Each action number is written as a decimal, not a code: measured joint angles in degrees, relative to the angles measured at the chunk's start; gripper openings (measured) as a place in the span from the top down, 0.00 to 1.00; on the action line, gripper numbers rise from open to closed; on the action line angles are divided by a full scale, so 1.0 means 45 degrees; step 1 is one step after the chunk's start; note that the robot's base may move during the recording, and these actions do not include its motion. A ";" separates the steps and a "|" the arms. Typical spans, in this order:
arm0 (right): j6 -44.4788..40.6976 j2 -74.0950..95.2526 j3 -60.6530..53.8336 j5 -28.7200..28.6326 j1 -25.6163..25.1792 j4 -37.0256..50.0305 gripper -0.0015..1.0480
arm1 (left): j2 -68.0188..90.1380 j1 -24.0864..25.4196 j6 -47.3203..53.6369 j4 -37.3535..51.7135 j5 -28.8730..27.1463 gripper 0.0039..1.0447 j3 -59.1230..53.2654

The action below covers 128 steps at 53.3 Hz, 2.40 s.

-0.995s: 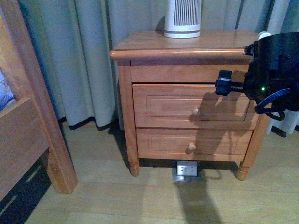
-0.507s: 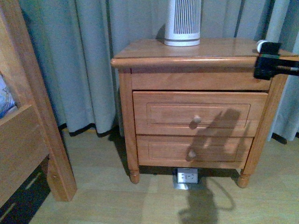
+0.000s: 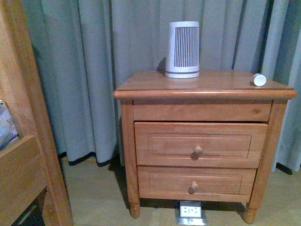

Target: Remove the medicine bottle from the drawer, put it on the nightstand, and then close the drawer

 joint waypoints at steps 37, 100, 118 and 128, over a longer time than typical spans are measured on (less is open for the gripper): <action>-0.0175 -0.3725 -0.1350 -0.4075 0.0219 -0.3682 0.88 | 0.0000 0.0000 0.0000 0.0000 0.0005 0.06 0.0000; -0.0223 -0.8320 -0.1889 -0.4099 0.0219 -0.7601 0.72 | 0.0000 0.0000 0.0000 0.0000 0.0015 0.06 0.0000; -0.0223 -0.8325 -0.1889 -0.4104 0.0219 -0.7601 0.17 | 0.0000 0.0000 0.0000 0.0000 0.0019 0.06 0.0000; -0.0223 -0.8325 -0.1889 -0.4099 0.0219 -0.7601 0.07 | 0.0000 0.0000 0.0000 0.0000 0.0019 0.06 0.0000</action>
